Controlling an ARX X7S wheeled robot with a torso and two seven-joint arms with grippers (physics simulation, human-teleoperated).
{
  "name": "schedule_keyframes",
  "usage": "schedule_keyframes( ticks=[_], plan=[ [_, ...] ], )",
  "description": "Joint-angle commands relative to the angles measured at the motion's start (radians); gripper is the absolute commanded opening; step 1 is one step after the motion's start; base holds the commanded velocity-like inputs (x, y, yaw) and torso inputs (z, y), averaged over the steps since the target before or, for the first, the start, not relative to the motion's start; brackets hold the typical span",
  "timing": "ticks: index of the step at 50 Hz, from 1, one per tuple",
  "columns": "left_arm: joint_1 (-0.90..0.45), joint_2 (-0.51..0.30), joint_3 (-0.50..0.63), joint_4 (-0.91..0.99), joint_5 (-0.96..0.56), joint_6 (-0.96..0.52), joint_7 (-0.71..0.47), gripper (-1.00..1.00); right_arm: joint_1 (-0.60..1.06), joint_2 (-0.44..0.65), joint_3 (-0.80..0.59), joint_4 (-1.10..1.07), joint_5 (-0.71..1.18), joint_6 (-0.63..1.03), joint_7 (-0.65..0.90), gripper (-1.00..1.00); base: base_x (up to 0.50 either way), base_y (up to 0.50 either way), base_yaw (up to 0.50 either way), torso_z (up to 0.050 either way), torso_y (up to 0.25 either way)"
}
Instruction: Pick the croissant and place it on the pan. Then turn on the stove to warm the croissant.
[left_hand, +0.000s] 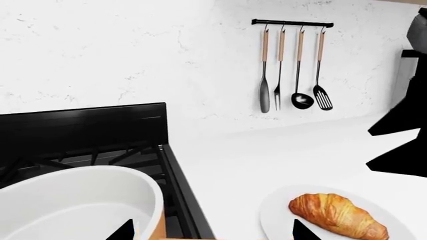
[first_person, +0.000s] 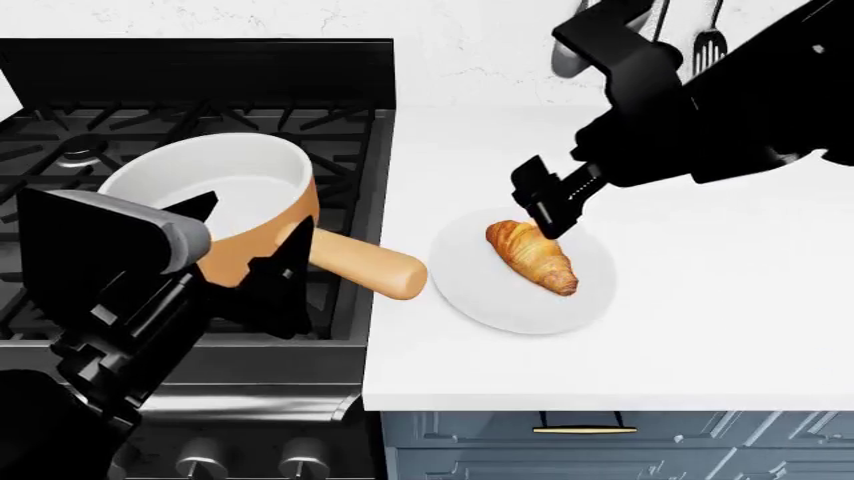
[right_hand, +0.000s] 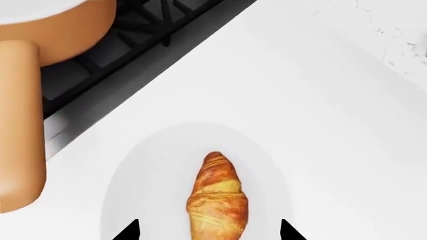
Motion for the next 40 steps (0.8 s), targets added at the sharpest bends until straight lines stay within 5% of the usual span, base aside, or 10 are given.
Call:
schedule_keyframes(
  ticks=[1, 40],
  plan=[
    [0.003, -0.009, 0.012, -0.006, 0.007, 0.016, 0.001, 1.00, -0.010, -0.034, -0.055, 0.074, -0.074, -0.064, -0.084, 1.00, 0.00, 0.00, 0.00, 0.000, 0.000],
    [0.022, -0.029, 0.026, -0.034, -0.003, 0.075, -0.010, 1.00, -0.038, -0.203, -0.229, 0.400, -0.261, -0.217, -0.350, 1.00, 0.00, 0.00, 0.00, 0.000, 0.000]
  ],
)
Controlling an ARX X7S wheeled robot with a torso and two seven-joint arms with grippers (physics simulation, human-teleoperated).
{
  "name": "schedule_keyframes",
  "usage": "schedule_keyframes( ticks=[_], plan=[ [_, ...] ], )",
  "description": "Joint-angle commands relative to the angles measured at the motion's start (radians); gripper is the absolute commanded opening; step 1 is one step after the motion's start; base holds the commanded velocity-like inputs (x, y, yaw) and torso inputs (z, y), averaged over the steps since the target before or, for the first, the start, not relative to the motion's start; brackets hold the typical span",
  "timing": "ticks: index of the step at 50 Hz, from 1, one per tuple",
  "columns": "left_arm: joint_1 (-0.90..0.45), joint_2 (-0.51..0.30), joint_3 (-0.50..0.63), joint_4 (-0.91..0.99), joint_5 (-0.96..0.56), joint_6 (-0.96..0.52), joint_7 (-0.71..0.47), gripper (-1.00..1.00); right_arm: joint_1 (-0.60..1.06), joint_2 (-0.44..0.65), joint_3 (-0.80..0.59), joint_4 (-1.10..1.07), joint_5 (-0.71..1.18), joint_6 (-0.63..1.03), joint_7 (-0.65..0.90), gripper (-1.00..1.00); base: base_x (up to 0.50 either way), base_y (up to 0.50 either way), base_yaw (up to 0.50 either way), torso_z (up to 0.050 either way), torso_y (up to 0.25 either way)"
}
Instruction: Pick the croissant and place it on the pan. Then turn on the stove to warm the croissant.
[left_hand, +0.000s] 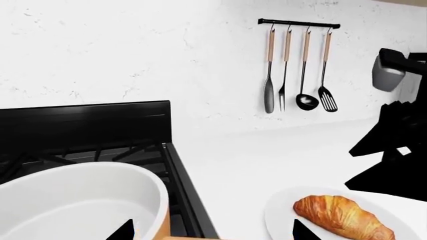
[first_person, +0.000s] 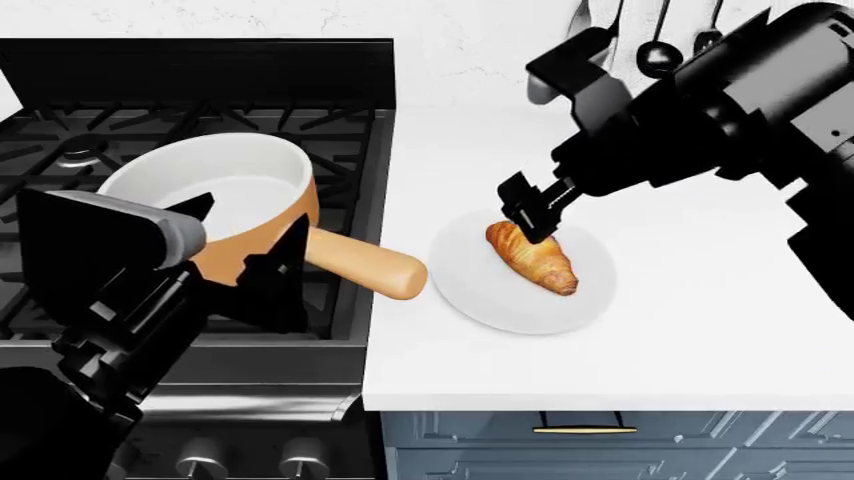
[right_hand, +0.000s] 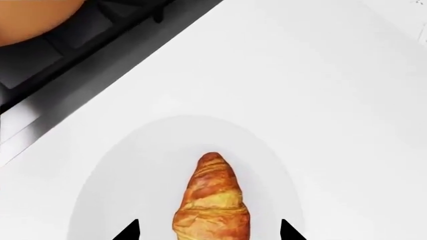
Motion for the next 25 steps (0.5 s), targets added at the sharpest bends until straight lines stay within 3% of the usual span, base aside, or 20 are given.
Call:
schedule_keyframes(
  ticks=[1, 20, 25],
  plan=[
    [0.001, -0.008, -0.004, 0.000, -0.016, 0.010, -0.007, 1.00, -0.004, -0.055, -0.058, 0.105, -0.056, -0.035, -0.081, 1.00, 0.00, 0.00, 0.00, 0.000, 0.000],
    [0.006, -0.021, -0.007, -0.004, -0.024, 0.025, -0.009, 1.00, -0.016, -0.105, -0.112, 0.180, -0.101, -0.054, -0.144, 1.00, 0.00, 0.00, 0.00, 0.000, 0.000],
    [0.014, -0.022, -0.005, -0.012, -0.012, 0.036, -0.003, 1.00, -0.031, -0.161, -0.149, 0.285, -0.144, -0.111, -0.217, 1.00, 0.00, 0.00, 0.00, 0.000, 0.000]
  ],
)
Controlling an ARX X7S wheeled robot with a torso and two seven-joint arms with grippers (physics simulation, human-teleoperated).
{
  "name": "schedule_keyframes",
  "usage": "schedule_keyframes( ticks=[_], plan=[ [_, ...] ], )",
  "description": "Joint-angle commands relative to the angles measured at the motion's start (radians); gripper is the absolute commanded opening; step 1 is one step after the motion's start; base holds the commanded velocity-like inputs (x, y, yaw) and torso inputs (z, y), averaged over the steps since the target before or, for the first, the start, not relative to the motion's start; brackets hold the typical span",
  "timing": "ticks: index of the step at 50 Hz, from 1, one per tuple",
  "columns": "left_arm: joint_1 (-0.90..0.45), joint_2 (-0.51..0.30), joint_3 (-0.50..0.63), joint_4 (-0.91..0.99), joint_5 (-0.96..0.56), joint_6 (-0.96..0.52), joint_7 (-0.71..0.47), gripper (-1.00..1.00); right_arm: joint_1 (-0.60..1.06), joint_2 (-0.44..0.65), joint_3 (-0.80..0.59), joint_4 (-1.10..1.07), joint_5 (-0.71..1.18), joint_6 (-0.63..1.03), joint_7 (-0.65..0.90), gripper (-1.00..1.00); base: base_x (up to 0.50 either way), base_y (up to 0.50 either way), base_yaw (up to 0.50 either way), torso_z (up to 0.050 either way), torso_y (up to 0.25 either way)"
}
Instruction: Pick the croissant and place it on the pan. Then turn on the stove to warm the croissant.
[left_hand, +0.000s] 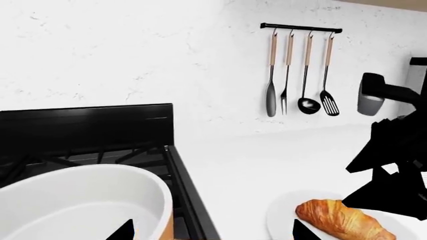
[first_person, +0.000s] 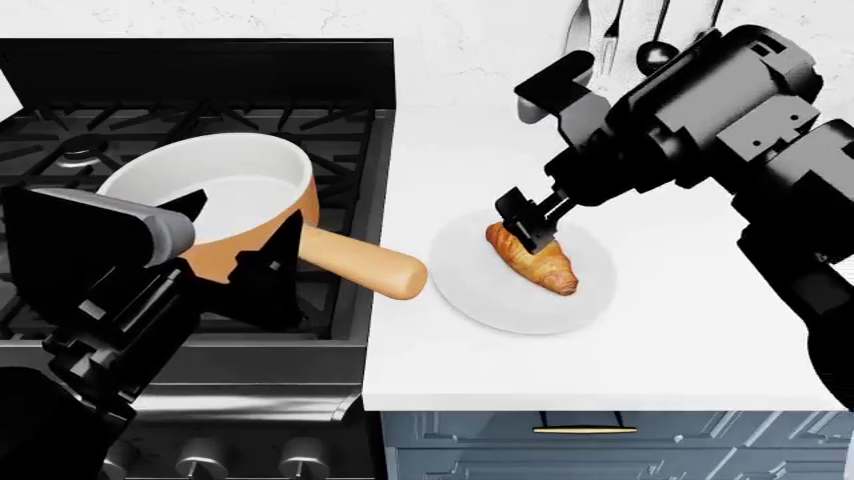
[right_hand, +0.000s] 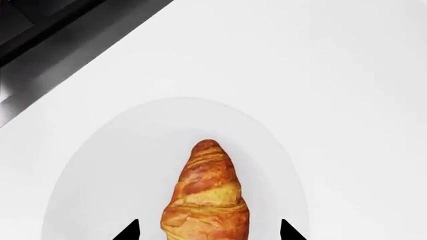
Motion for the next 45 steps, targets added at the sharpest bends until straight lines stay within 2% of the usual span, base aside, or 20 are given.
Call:
schedule_keyframes(
  ticks=[1, 45],
  plan=[
    [0.008, -0.005, 0.004, -0.008, 0.008, 0.014, 0.005, 1.00, -0.017, -0.059, -0.047, 0.102, -0.048, -0.052, -0.081, 1.00, 0.00, 0.00, 0.00, 0.000, 0.000],
    [0.015, -0.015, 0.025, -0.023, 0.012, 0.042, 0.003, 1.00, -0.059, -0.117, -0.091, 0.231, -0.101, -0.108, -0.158, 1.00, 0.00, 0.00, 0.00, 0.000, 0.000]
  ],
)
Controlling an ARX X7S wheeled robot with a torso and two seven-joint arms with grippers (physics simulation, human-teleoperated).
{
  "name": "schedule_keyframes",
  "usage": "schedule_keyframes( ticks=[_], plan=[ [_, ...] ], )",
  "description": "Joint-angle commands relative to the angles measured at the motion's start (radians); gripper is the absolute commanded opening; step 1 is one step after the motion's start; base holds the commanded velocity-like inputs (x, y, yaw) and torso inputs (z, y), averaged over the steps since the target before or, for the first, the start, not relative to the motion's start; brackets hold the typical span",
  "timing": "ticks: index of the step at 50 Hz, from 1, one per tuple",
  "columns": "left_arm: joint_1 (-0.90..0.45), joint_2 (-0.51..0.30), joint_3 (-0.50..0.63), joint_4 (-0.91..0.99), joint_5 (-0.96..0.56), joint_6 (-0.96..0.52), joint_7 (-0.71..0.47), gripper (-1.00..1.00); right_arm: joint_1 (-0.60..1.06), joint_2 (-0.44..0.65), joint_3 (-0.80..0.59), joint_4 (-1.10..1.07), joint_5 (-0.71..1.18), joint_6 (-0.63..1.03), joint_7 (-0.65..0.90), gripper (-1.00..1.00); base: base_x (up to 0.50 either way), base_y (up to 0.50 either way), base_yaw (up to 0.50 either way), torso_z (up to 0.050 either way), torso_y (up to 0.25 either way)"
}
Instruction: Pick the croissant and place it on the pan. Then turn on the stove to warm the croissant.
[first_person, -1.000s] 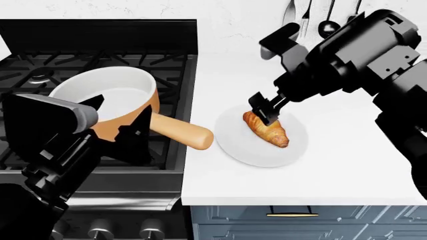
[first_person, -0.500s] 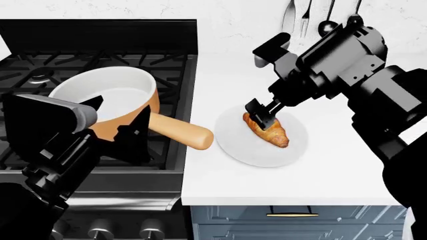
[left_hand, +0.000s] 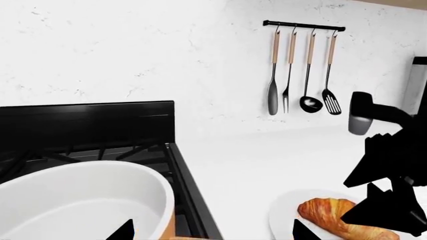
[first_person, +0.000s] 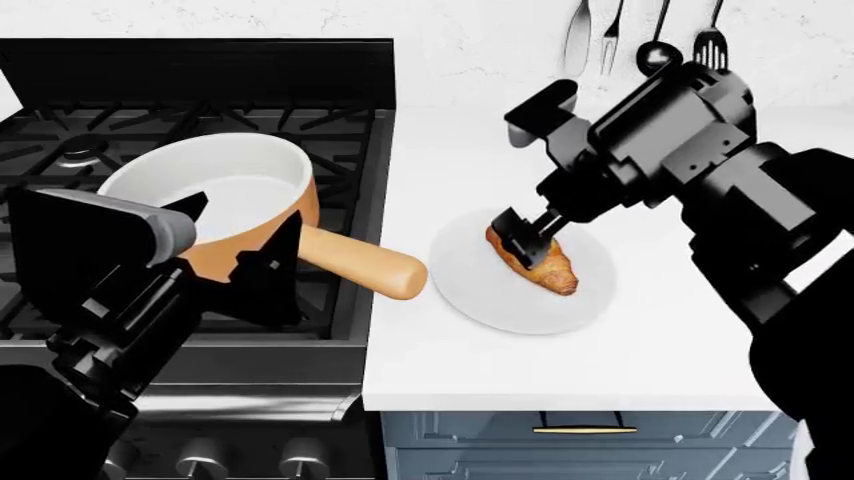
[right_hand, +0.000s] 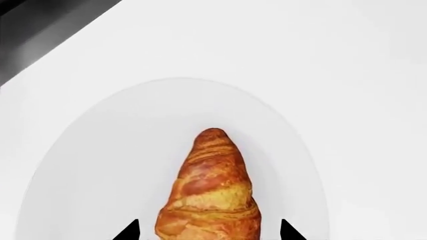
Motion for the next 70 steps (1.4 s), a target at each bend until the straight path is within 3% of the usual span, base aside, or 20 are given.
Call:
schedule_keyframes(
  ticks=[1, 29, 30, 50, 70],
  plan=[
    [0.005, -0.003, 0.003, -0.002, 0.002, 0.009, 0.000, 1.00, -0.009, -0.016, -0.013, 0.035, -0.016, -0.015, -0.019, 1.00, 0.00, 0.00, 0.00, 0.000, 0.000],
    [0.010, -0.012, 0.016, -0.014, 0.010, 0.029, 0.005, 1.00, -0.027, -0.046, -0.031, 0.097, -0.044, -0.043, -0.059, 1.00, 0.00, 0.00, 0.00, 0.000, 0.000],
    [0.009, -0.012, 0.015, -0.014, 0.008, 0.029, 0.004, 1.00, -0.026, -0.042, -0.028, 0.087, -0.042, -0.041, -0.053, -1.00, 0.00, 0.00, 0.00, 0.000, 0.000],
    [0.011, -0.018, 0.016, -0.010, -0.003, 0.036, -0.003, 1.00, -0.008, 0.014, 0.005, -0.032, -0.013, -0.002, 0.013, -1.00, 0.00, 0.00, 0.00, 0.000, 0.000],
    [0.034, -0.032, -0.017, 0.014, -0.048, 0.044, -0.017, 1.00, 0.020, 0.189, 0.149, -0.409, 0.121, 0.121, 0.267, -1.00, 0.00, 0.00, 0.00, 0.000, 0.000]
  ],
)
